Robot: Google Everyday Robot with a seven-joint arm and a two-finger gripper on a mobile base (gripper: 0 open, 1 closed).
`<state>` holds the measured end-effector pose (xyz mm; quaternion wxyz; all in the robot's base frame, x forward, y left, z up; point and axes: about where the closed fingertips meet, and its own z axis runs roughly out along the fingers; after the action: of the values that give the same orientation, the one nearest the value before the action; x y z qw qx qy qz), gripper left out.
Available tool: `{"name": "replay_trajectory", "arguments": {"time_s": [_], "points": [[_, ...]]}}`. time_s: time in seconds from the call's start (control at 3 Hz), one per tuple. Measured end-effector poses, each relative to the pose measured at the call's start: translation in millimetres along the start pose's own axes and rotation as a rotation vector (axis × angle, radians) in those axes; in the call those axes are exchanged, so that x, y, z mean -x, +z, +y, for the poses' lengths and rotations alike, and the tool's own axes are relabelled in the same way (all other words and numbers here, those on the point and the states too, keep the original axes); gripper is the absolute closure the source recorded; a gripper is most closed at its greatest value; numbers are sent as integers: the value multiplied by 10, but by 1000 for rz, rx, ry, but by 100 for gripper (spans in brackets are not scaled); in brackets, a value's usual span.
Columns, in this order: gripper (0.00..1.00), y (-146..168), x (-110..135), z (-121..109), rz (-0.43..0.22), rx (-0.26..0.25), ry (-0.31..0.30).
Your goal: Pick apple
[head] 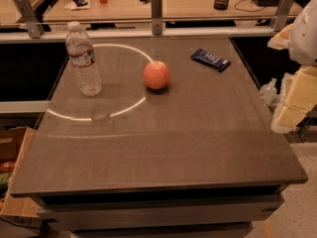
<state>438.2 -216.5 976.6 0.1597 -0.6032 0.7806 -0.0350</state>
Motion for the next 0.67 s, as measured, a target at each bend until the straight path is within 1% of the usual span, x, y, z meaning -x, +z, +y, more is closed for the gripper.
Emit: {"name": "replay_trajectory", "arguments": {"time_s": [0.33,0.67], "points": [[0,-14,9,-8,0,-9,3],[0,44,16,-141,-31,-61,65]]}}
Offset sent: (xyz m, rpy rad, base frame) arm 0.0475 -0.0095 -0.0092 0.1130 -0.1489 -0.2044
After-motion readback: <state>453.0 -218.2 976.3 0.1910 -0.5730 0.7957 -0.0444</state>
